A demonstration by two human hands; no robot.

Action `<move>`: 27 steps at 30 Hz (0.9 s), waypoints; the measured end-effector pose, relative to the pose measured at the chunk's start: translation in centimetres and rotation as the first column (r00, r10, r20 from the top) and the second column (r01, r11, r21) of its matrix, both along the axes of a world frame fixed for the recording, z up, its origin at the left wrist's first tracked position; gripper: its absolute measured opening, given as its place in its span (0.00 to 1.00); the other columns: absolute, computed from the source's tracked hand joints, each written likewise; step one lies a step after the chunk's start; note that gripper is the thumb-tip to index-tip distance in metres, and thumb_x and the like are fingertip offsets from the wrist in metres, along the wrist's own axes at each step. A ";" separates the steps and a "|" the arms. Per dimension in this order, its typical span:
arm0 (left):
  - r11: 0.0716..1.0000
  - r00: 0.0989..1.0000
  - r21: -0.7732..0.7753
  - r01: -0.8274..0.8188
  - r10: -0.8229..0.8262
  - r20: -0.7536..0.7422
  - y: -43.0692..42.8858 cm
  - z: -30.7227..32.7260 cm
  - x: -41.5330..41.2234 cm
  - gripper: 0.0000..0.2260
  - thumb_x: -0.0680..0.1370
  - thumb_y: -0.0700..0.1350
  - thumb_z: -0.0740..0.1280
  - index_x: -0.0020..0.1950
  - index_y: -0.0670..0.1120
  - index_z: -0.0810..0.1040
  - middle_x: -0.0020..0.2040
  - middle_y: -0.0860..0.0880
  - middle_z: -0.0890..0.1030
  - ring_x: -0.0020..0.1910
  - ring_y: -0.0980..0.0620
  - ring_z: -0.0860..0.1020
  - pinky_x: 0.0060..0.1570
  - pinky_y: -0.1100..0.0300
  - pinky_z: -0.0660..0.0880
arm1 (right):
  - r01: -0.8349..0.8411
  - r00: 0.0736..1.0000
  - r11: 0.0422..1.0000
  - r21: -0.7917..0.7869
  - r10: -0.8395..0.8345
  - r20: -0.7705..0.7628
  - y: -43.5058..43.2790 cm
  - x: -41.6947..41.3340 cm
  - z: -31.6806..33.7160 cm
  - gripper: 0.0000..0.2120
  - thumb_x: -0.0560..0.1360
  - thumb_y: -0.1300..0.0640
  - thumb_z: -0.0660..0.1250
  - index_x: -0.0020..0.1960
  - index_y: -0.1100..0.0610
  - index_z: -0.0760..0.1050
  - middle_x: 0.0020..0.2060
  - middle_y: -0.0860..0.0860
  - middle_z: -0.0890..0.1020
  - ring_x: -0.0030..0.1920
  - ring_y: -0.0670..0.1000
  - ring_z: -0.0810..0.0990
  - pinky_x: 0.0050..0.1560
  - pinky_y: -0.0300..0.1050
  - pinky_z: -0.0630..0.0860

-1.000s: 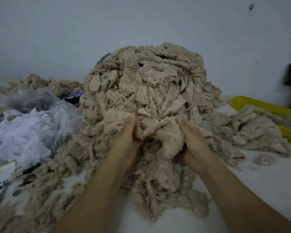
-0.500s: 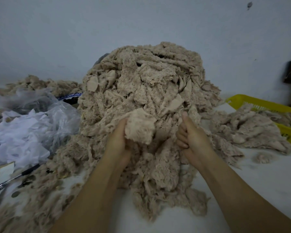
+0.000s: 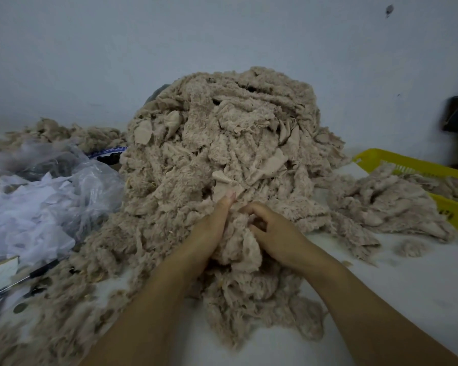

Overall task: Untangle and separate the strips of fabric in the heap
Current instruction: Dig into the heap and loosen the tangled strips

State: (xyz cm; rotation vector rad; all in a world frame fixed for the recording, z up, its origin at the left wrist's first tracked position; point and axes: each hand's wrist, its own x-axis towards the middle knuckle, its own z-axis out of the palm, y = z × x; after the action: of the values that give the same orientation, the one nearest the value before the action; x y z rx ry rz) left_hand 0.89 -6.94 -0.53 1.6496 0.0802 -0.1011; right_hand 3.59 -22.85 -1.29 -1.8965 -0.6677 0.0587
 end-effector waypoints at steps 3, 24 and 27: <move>1.000 0.999 0.006 -0.013 0.013 0.044 -0.1 -0.3 0.1 0.37 0.62 0.81 0.56 0.54 0.57 0.84 0.53 0.52 0.86 0.52 0.55 0.84 0.55 0.56 0.79 | 0.059 0.998 0.998 0.013 -0.059 0.004 0.1 0.1 -0.2 0.08 0.80 0.56 0.65 0.44 0.44 0.73 0.37 0.41 0.78 0.36 0.42 0.75 0.38 0.38 0.73; 0.940 0.990 -0.315 -0.127 0.137 0.011 0.0 -0.5 0.8 0.12 0.82 0.46 0.65 0.39 0.49 0.79 0.39 0.48 0.84 0.37 0.53 0.82 0.37 0.58 0.79 | 0.139 0.986 0.981 -0.134 -0.125 0.108 0.2 0.8 -1.3 0.16 0.78 0.51 0.61 0.65 0.39 0.72 0.55 0.28 0.72 0.56 0.33 0.70 0.51 0.25 0.65; 0.875 0.997 -0.479 -0.073 0.045 -0.069 0.3 0.0 0.7 0.05 0.79 0.45 0.67 0.46 0.44 0.80 0.40 0.45 0.83 0.37 0.50 0.82 0.36 0.57 0.80 | 0.214 0.965 0.954 -0.211 -0.172 0.199 0.4 1.3 -1.6 0.16 0.81 0.51 0.62 0.68 0.47 0.71 0.55 0.37 0.68 0.60 0.41 0.64 0.56 0.36 0.62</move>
State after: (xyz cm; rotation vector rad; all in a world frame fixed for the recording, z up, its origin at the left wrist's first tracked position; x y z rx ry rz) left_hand 1.55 -6.66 -0.56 1.1419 0.1369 -0.1107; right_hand 4.84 -22.43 -2.88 -2.2034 -0.6112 -0.1683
